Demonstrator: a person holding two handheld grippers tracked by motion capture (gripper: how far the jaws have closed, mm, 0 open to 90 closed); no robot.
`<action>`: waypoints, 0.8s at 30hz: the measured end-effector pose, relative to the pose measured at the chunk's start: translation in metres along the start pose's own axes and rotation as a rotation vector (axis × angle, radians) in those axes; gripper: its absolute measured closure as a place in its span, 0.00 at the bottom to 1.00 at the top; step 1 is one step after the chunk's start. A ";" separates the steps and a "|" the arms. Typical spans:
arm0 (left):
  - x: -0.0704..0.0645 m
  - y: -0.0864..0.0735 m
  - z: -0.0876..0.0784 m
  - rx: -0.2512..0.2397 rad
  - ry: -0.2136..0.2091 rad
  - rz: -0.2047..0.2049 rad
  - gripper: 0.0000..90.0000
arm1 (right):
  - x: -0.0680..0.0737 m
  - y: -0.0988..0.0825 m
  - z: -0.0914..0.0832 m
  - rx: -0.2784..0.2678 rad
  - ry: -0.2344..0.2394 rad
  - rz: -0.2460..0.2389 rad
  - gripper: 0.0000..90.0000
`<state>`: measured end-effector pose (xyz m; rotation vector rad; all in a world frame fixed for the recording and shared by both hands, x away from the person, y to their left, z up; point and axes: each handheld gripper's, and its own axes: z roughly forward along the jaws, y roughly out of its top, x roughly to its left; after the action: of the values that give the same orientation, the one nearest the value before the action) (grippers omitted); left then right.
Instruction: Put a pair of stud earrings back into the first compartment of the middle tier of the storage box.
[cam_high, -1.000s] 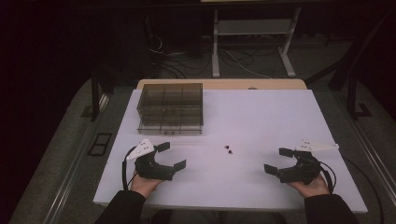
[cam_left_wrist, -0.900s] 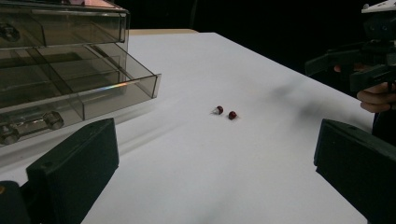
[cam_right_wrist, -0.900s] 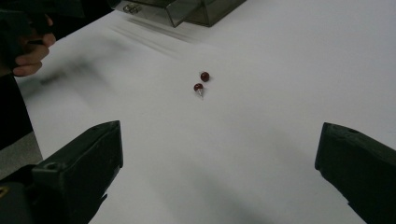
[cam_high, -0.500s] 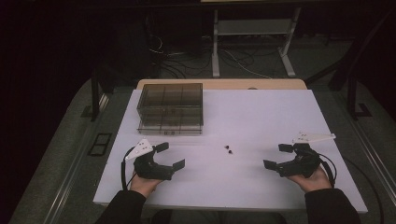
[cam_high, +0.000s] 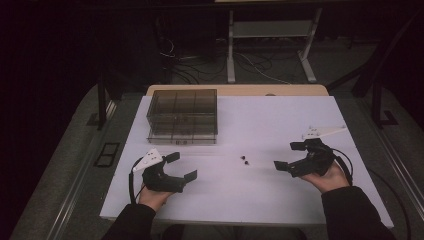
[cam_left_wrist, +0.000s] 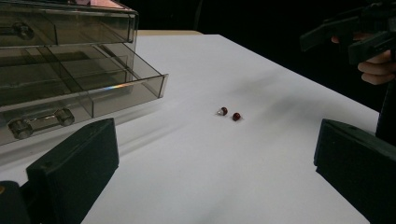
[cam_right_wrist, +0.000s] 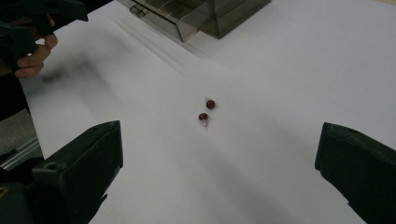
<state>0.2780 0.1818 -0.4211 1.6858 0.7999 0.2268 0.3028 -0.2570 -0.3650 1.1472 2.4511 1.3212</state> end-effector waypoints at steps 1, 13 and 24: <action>0.000 0.000 0.000 0.000 0.000 0.000 0.00 | 0.000 0.000 0.000 0.000 0.000 0.000 0.00; 0.001 0.001 -0.001 -0.004 -0.004 -0.001 0.00 | 0.004 0.020 0.037 0.056 0.029 -0.041 0.00; 0.001 0.001 -0.001 -0.007 -0.006 -0.003 0.00 | 0.005 0.020 0.073 0.109 0.049 -0.053 0.00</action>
<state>0.2784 0.1833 -0.4200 1.6776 0.7958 0.2225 0.3422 -0.1984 -0.3931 1.0774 2.5985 1.2296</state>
